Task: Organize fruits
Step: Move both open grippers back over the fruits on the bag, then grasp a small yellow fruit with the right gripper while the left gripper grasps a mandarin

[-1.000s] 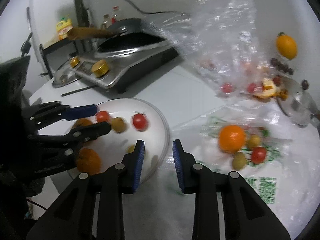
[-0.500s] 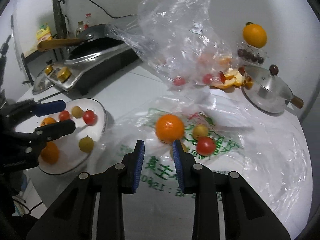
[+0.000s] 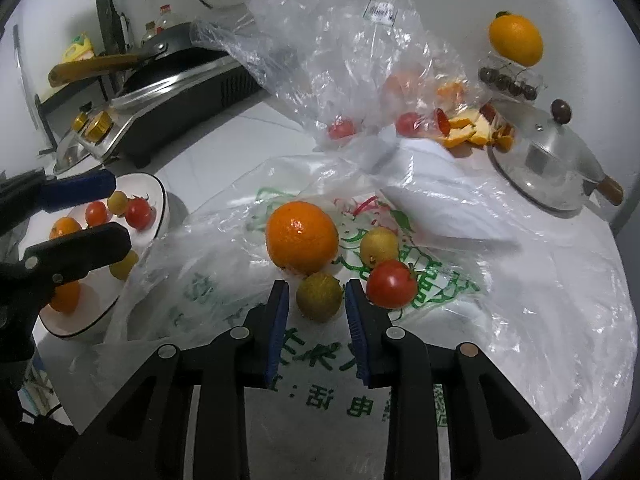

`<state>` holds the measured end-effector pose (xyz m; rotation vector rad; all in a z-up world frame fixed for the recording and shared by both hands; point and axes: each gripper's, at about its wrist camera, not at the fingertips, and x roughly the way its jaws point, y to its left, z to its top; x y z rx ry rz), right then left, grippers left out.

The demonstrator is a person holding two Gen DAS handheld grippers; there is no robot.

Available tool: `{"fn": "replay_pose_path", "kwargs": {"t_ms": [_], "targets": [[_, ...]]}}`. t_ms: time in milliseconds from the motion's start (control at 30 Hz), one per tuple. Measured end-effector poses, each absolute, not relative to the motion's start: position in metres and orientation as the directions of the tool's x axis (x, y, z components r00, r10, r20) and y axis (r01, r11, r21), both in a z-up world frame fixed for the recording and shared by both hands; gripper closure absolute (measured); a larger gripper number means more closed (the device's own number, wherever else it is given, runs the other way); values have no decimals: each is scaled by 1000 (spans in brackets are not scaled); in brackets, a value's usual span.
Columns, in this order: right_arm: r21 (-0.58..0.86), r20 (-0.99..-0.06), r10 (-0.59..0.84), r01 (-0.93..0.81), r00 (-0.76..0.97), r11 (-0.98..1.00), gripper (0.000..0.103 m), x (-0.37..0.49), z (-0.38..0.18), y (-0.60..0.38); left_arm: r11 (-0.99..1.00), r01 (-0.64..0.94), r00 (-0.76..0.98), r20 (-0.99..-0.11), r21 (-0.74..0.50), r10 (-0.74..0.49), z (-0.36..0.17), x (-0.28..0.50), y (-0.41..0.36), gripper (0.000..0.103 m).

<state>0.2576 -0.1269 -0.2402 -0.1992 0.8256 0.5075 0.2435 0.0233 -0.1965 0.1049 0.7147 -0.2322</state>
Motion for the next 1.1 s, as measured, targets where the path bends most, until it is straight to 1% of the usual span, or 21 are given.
{"fn": "replay_pose_path", "kwargs": {"t_ms": [133, 167, 433, 667, 1100], "targets": [[30, -758, 356, -517, 546, 855, 72, 261, -247, -126, 966, 258, 725, -666, 29, -173, -198, 248, 12, 47], [32, -757, 360, -518, 546, 855, 76, 262, -247, -128, 965, 259, 724, -668, 32, -172, -198, 250, 9, 47], [59, -718, 404, -529, 567, 847, 76, 249, -231, -149, 961, 274, 708, -685, 46, -170, -203, 262, -14, 47], [67, -680, 408, -502, 610, 862, 76, 243, -216, -176, 959, 277, 692, -704, 55, -160, -210, 273, -33, 47], [100, -655, 419, -478, 629, 873, 76, 248, -218, -209, 956, 286, 641, -755, 66, -140, -230, 307, -54, 50]]}}
